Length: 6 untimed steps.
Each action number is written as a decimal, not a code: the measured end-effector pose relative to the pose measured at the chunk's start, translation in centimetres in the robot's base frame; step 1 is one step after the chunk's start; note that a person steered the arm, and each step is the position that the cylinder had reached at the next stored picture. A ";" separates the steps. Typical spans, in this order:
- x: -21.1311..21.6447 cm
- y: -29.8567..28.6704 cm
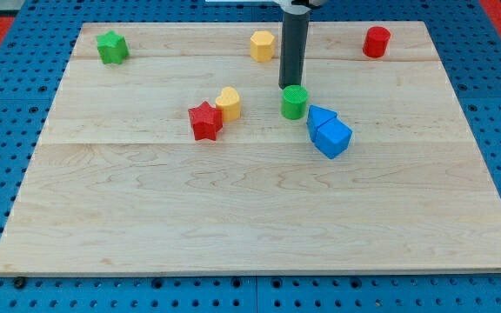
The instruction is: Push the blue triangle into the red star
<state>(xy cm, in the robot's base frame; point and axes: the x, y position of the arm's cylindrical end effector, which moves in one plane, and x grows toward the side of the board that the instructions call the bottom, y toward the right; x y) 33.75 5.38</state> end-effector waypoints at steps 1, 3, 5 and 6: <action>0.0 0.0; 0.0 -0.1; 2.7 -1.4; 2.2 -1.4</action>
<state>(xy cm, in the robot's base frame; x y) 35.95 4.00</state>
